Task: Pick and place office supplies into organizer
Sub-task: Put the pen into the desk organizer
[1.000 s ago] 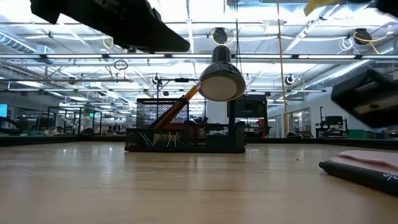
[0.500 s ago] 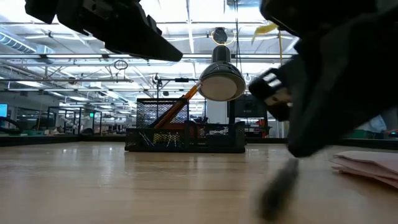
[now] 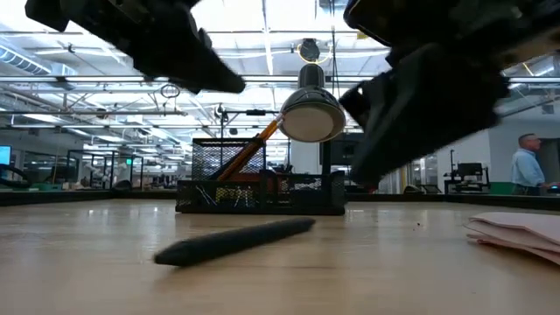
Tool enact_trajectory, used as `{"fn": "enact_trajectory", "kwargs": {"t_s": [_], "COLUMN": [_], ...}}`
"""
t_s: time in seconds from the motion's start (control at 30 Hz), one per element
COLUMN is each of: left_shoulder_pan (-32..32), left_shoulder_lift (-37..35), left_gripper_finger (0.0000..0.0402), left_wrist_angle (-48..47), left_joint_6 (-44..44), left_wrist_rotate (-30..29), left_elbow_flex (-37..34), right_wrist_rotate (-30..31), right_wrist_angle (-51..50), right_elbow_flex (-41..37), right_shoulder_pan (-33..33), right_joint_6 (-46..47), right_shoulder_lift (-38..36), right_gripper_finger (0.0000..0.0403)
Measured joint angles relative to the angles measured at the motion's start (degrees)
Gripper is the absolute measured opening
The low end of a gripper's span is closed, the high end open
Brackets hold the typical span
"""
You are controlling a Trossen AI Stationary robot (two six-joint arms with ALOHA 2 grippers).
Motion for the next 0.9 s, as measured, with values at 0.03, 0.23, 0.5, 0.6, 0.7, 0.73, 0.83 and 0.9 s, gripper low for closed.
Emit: {"fn": "enact_trajectory", "kwargs": {"t_s": [0.03, 0.23, 0.5, 0.6, 0.7, 0.73, 0.83, 0.9], "left_shoulder_pan": [0.0, -3.0, -6.7, -6.7, -6.7, -6.6, -6.4, -5.8], "left_shoulder_lift": [0.1, 0.2, 3.3, 6.1, 9.6, 11.0, 15.4, 19.1], "left_gripper_finger": [0.0010, 0.0004, 0.0002, 0.0001, 0.0001, 0.0001, 0.0001, 0.0001], "left_wrist_angle": [-1.5, -8.3, -36.6, -42.8, -46.6, -46.8, -51.5, -57.3], "left_joint_6": [-1.9, -17.4, -31.8, -36.2, -40.3, -41.7, -45.3, -48.9], "left_wrist_rotate": [0.0, -1.8, -11.1, -12.0, -11.3, -10.6, -8.2, -5.5], "left_elbow_flex": [0.0, 0.3, 14.1, 19.4, 23.4, 25.1, 31.1, 35.5], "right_wrist_rotate": [3.1, 23.8, 9.4, 5.6, 2.7, 2.5, 2.4, 0.6], "right_wrist_angle": [-1.2, -8.8, 3.3, 17.8, 25.0, 25.8, 26.6, 26.2], "right_elbow_flex": [0.0, 0.0, -9.7, -19.5, -28.0, -30.3, -36.1, -39.0], "right_shoulder_pan": [0.2, 1.0, -0.3, -0.5, -2.4, -3.4, -7.2, -9.9], "right_joint_6": [-0.8, -7.8, -22.3, -24.9, -24.4, -23.4, -19.3, -17.7], "right_shoulder_lift": [-0.9, -8.4, -25.2, -32.2, -38.8, -41.2, -47.8, -51.1], "right_gripper_finger": [0.0004, 0.0004, 0.0001, 0.0001, 0.0000, 0.0000, 0.0000, 0.0000]}}
